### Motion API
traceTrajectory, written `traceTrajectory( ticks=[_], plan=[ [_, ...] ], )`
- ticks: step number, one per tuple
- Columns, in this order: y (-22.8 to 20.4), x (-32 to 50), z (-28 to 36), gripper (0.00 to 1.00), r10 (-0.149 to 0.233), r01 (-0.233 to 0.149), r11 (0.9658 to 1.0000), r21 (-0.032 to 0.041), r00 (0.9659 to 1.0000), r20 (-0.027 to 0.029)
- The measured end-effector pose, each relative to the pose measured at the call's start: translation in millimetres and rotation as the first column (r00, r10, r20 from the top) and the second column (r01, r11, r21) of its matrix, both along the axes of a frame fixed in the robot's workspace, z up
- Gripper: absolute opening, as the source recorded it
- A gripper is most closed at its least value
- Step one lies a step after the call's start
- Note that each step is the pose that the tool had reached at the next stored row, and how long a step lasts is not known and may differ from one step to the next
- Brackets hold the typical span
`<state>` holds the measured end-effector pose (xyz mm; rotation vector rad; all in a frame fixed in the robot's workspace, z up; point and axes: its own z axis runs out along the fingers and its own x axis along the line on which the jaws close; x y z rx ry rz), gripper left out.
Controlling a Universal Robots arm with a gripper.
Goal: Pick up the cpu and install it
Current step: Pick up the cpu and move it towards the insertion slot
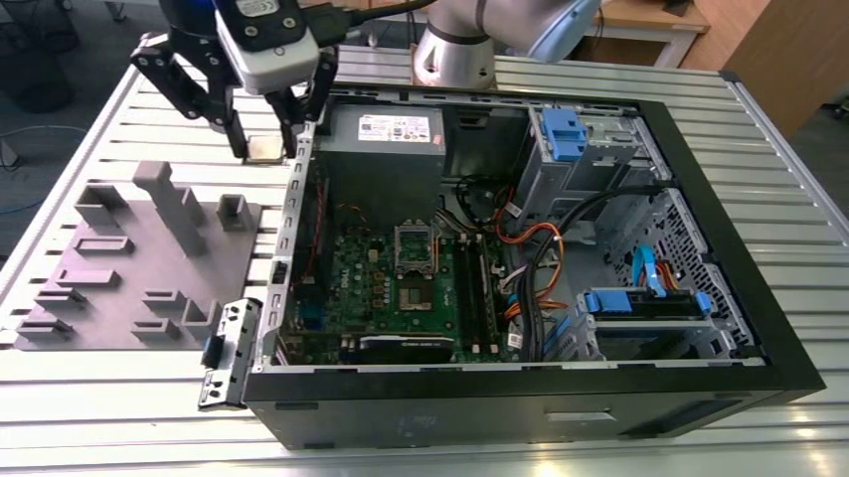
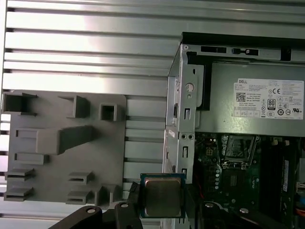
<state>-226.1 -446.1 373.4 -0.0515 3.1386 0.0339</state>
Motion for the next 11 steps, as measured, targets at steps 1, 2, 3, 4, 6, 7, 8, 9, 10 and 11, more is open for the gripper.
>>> traceTrajectory(
  ticks=[1, 2, 3, 4, 6, 7, 8, 9, 10, 11],
  plan=[
    [0.0, 2.3, 0.0, 0.47, 0.000, 0.000, 1.0000, 0.0000, 1.0000, 0.0000],
    [0.0, 4.6, -0.1, 0.47, 0.000, 0.000, 1.0000, 0.0000, 1.0000, 0.0000],
    [-0.1, 7.0, -0.1, 0.47, 0.000, 0.000, 1.0000, 0.0000, 1.0000, 0.0000],
    [-0.1, 9.3, -0.2, 0.47, 0.000, 0.000, 1.0000, 0.0000, 1.0000, 0.0000],
    [-0.1, 13.7, -0.2, 0.47, 0.000, 0.000, 1.0000, 0.0000, 1.0000, 0.0000],
    [-0.1, 15.9, -0.3, 0.47, 0.000, 0.000, 1.0000, 0.0000, 1.0000, 0.0000],
    [-0.2, 17.9, -0.3, 0.47, 0.000, 0.000, 1.0000, -0.0001, 1.0000, 0.0000],
    [-0.2, 19.9, -0.3, 0.47, 0.000, 0.000, 1.0000, 0.0000, 1.0000, 0.0000],
    [-0.2, 21.9, -0.4, 0.47, 0.000, 0.000, 1.0000, 0.0000, 1.0000, 0.0000],
    [-0.2, 24.2, -0.4, 0.47, 0.000, 0.000, 1.0000, 0.0000, 1.0000, 0.0000]
  ],
)
